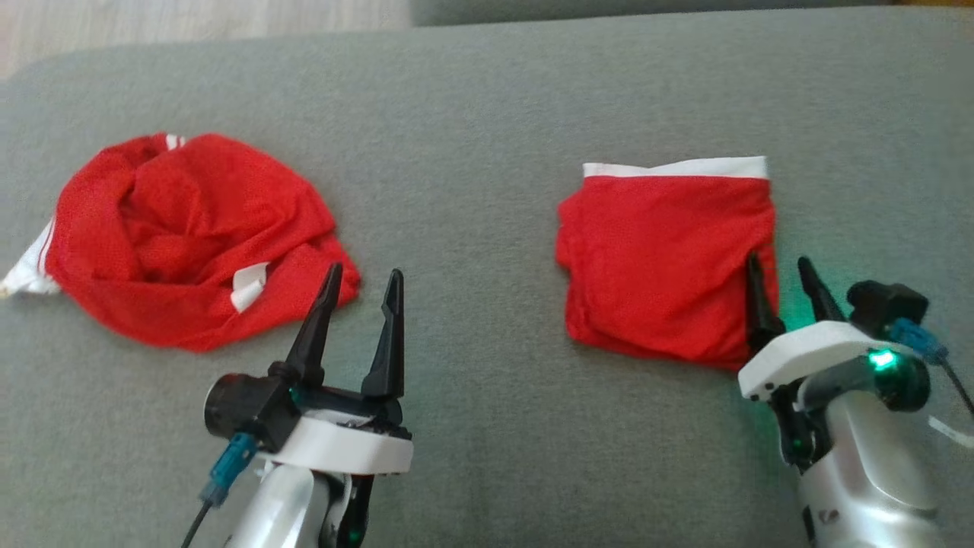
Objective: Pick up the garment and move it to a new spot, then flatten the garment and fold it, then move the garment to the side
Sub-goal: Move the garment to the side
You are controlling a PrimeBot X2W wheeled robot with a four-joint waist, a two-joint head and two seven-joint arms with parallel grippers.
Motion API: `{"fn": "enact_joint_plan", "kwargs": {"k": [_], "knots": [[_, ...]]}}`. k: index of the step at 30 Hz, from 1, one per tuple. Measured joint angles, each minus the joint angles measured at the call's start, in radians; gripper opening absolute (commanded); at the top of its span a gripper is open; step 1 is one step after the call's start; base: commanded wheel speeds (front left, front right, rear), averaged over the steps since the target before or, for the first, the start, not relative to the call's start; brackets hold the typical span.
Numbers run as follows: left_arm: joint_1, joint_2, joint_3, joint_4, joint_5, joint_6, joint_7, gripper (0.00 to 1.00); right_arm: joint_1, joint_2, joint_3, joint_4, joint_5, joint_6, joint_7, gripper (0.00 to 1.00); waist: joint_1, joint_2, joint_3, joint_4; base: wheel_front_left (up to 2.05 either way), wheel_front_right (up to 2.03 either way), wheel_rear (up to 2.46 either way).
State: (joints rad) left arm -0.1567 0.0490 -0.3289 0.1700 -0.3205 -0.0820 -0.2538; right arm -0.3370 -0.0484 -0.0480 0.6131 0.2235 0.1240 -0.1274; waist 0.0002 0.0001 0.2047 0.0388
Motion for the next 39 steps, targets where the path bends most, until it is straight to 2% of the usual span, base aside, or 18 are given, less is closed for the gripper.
{"fn": "enact_joint_plan", "kwargs": {"k": [8, 9, 10, 18, 22, 25, 34, 39], "knots": [[-0.011, 0.0, -0.01, 0.005, -0.007, 0.003, 0.0, 1.0, -0.101, -0.013, 0.03, 0.187, 0.004, 0.0, -0.002, 1.0, -0.0002, 0.0, 0.039, 0.054, 0.0, 0.0, 0.0], [-0.012, 0.0, -0.011, 0.005, -0.007, 0.003, 0.0, 1.0, -0.114, -0.015, 0.038, 0.201, 0.003, 0.0, -0.013, 0.58, -0.0002, 0.0, 0.041, 0.056, 0.0, 0.0, 0.0], [-0.014, 0.0, -0.012, 0.005, -0.007, 0.004, 0.0, 1.0, -0.125, -0.016, 0.047, 0.212, -0.009, 0.0, -0.027, 0.0, -0.0002, 0.0, 0.043, 0.057, 0.0, 0.0, 0.0], [-0.023, 0.0, -0.021, 0.004, -0.007, 0.011, 0.0, 1.0, -0.145, -0.012, 0.066, 0.224, -0.209, 0.0, -0.103, 0.0, -0.0002, 0.0, 0.031, 0.013, 0.0, 0.0, 0.0], [-0.026, 0.0, -0.04, 0.005, -0.005, 0.011, 0.0, 1.0, -0.148, -0.045, 0.107, 0.178, -0.271, 0.0, -0.112, 0.0, -0.0002, 0.0, 0.025, -0.021, 0.0, 0.0, 0.0], [-0.06, 0.0, -0.077, 0.011, 0.006, 0.012, 0.0, 1.0, -0.165, -0.121, 0.14, 0.166, -0.278, 0.0, -0.11, 0.0, -0.0002, 0.0, 0.025, -0.042, 0.0, 0.0, 0.0], [-0.159, 0.0, -0.147, -0.006, -0.009, 0.038, -0.003, 1.0, -0.209, -0.423, 0.203, 0.182, -0.23, 0.0, -0.038, 0.0, -0.0001, 0.0, 0.068, -0.068, 0.0, 0.0, 0.0], [-0.182, 0.0, -0.154, -0.017, -0.01, 0.039, -0.003, 1.0, -0.245, -0.521, 0.187, 0.224, -0.196, 0.0, -0.017, 0.0, -0.0001, 0.0, 0.104, -0.071, 0.0, 0.0, 0.0]]}}
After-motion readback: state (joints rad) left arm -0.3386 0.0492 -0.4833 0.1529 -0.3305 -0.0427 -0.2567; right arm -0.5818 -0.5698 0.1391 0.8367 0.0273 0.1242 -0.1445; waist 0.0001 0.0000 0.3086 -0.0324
